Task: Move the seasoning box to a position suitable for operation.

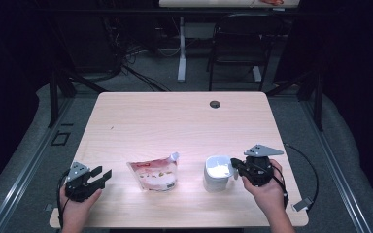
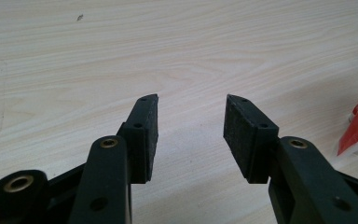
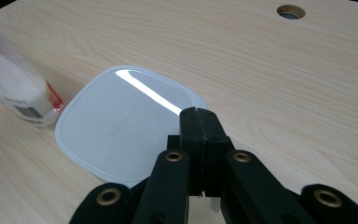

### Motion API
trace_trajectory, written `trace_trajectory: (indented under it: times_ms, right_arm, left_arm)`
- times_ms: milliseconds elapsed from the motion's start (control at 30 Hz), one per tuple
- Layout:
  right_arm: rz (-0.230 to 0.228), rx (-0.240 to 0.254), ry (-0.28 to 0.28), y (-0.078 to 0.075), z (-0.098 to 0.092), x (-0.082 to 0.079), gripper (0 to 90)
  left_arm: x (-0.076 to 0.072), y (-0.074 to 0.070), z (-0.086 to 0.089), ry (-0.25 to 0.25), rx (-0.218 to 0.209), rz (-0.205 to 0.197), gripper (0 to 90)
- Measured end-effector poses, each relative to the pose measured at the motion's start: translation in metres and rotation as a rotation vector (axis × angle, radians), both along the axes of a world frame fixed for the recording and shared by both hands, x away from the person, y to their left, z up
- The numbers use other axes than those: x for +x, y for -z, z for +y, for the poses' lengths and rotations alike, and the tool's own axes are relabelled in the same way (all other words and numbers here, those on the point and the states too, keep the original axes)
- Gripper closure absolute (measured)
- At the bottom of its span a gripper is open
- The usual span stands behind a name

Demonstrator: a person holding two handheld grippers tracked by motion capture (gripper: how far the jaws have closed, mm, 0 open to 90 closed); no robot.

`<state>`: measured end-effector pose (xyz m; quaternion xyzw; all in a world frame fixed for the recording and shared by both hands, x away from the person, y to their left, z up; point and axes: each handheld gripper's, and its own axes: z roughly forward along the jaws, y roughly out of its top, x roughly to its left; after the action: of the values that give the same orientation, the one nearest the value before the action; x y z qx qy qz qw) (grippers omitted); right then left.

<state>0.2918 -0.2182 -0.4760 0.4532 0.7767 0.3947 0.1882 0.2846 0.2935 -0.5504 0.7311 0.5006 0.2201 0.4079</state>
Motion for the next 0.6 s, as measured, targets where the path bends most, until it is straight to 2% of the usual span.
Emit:
trace_trajectory:
  times_ms: [600]
  right_arm:
    - [0.007,0.008,0.001,0.0002,-0.0012,0.0001,90.0]
  left_arm:
    - [-0.0003,-0.0006,0.0003,0.003,0.003,-0.001,55.4]
